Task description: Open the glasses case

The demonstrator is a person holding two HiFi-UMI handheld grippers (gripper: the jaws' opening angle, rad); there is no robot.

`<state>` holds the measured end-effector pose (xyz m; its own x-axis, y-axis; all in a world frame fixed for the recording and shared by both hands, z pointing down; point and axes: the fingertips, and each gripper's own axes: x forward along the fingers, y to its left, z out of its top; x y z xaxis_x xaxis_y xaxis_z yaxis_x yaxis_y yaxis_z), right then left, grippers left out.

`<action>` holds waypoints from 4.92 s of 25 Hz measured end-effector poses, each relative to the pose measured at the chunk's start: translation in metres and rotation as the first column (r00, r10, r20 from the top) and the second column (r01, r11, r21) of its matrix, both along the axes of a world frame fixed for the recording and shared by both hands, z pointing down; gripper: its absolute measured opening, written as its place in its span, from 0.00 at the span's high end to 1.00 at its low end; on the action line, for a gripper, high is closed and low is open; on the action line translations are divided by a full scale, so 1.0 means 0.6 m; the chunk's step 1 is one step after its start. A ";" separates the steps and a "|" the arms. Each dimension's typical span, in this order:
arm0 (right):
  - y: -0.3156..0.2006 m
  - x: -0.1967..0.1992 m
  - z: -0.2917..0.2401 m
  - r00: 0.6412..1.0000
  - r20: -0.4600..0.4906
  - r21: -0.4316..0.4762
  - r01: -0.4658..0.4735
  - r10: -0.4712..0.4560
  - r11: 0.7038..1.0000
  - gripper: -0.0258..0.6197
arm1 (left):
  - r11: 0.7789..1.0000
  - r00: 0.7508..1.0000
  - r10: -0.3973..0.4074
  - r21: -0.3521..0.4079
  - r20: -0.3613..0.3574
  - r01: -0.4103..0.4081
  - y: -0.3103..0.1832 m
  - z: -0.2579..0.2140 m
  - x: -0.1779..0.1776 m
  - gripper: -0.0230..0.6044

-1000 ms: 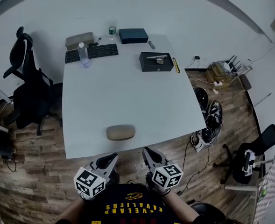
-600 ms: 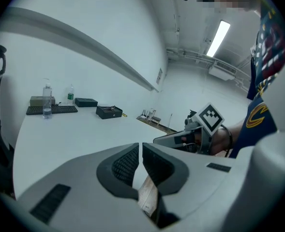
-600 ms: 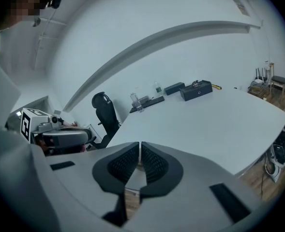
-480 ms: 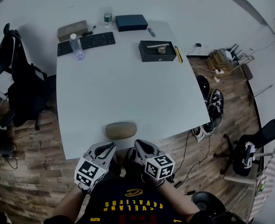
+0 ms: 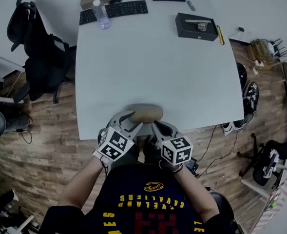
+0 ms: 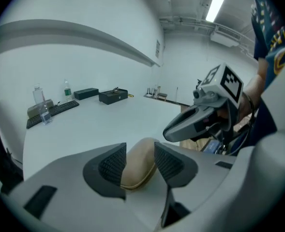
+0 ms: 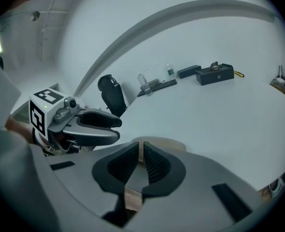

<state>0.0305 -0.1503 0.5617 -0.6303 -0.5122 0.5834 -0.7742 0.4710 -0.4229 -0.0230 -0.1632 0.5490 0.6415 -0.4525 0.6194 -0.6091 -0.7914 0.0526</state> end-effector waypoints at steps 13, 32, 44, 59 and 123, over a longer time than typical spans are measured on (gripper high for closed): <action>0.039 -0.005 0.103 0.998 -0.052 -0.243 0.027 -0.041 0.970 0.78 | 0.959 0.903 0.233 0.072 0.360 -0.275 -0.001 0.104 0.027 0.47; 0.020 -0.011 0.167 0.775 0.355 -0.644 -0.203 0.523 0.737 0.82 | 0.939 0.866 0.270 0.082 0.421 -0.333 0.002 0.131 0.037 0.47; 0.024 -0.015 0.166 0.779 0.363 -0.635 -0.195 0.512 0.747 0.90 | 0.945 0.883 0.229 0.124 0.409 -0.303 -0.025 0.103 0.027 0.47; 0.022 -0.017 0.167 0.795 0.356 -0.629 -0.184 0.491 0.755 0.90 | 0.967 0.925 0.142 0.152 0.353 -0.206 -0.082 0.062 0.004 0.47; 0.022 -0.019 0.169 0.837 0.351 -0.609 -0.137 0.419 0.782 0.90 | 0.966 0.978 -0.104 -0.214 0.183 0.143 -0.228 0.199 -0.069 0.48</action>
<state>0.0189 -0.1373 0.6629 -0.7665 -0.3953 0.5061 -0.4889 -0.1517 -0.8590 -0.0644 -0.3001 0.6686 0.4667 -0.3579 0.8087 -0.7166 -0.6889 0.1087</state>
